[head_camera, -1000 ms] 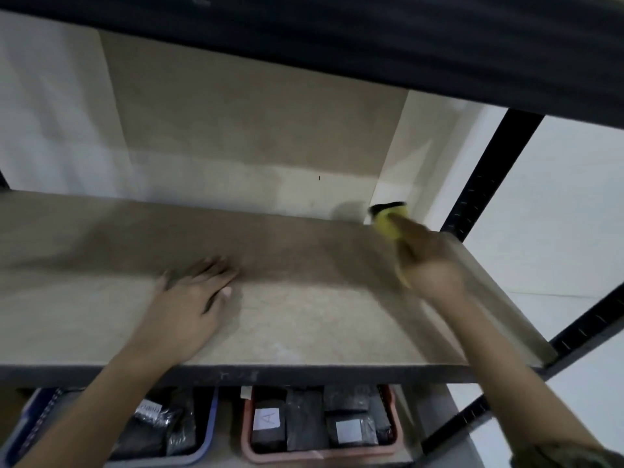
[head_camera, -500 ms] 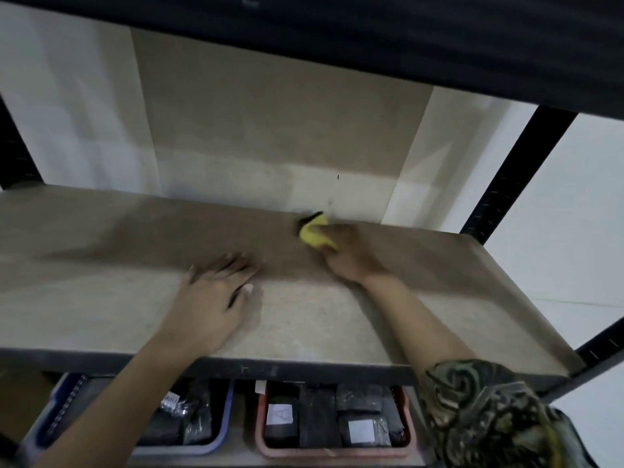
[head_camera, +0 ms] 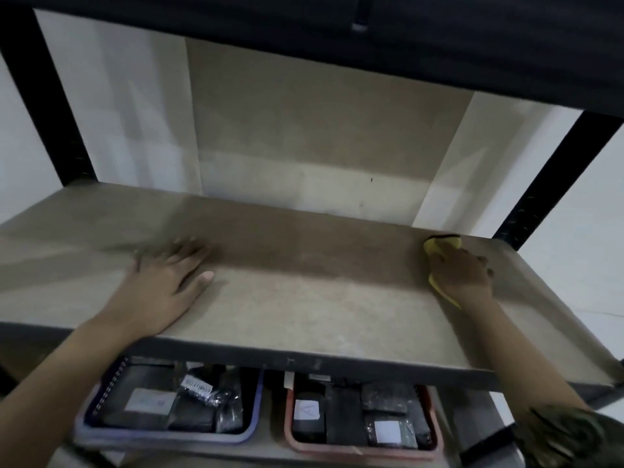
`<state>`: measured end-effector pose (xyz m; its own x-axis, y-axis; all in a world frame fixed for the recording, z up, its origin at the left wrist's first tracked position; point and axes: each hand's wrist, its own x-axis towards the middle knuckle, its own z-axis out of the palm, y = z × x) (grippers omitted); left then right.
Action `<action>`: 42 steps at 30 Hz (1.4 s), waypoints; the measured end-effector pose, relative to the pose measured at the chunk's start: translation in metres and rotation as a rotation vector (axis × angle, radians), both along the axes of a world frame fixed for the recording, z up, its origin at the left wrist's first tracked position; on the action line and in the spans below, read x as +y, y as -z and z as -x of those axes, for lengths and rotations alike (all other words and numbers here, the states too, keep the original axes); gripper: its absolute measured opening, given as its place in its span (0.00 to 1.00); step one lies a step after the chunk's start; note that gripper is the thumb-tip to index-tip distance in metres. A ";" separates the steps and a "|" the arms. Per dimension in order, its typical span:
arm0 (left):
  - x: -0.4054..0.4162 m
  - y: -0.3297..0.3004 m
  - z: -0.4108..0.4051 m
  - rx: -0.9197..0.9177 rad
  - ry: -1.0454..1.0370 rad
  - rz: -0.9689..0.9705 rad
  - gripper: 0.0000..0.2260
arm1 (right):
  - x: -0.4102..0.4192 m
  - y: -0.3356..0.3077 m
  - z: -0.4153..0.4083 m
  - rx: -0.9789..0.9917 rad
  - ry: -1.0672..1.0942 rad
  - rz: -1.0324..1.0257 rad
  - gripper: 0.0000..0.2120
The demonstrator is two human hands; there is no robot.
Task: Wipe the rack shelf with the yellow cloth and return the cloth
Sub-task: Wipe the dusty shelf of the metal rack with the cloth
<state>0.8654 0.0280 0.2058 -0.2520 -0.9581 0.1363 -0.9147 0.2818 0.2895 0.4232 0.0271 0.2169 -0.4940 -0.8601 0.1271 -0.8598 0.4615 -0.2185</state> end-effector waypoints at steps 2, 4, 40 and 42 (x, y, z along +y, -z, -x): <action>0.000 0.002 -0.006 0.000 0.004 -0.023 0.32 | -0.023 0.001 -0.011 0.007 -0.047 0.031 0.20; -0.001 0.003 -0.008 0.031 0.008 -0.018 0.31 | -0.044 0.001 -0.030 0.020 -0.140 0.061 0.19; -0.008 0.012 -0.009 0.091 -0.003 0.040 0.19 | 0.084 0.004 -0.262 0.003 -1.197 0.033 0.23; -0.009 0.013 -0.010 0.089 0.002 0.035 0.19 | 0.088 -0.006 -0.239 -0.045 -1.148 0.094 0.24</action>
<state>0.8758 0.0188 0.1929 -0.2395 -0.9519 0.1912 -0.8851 0.2950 0.3598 0.6627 0.1151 0.2225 0.5685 -0.7937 0.2167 -0.7531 -0.6080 -0.2512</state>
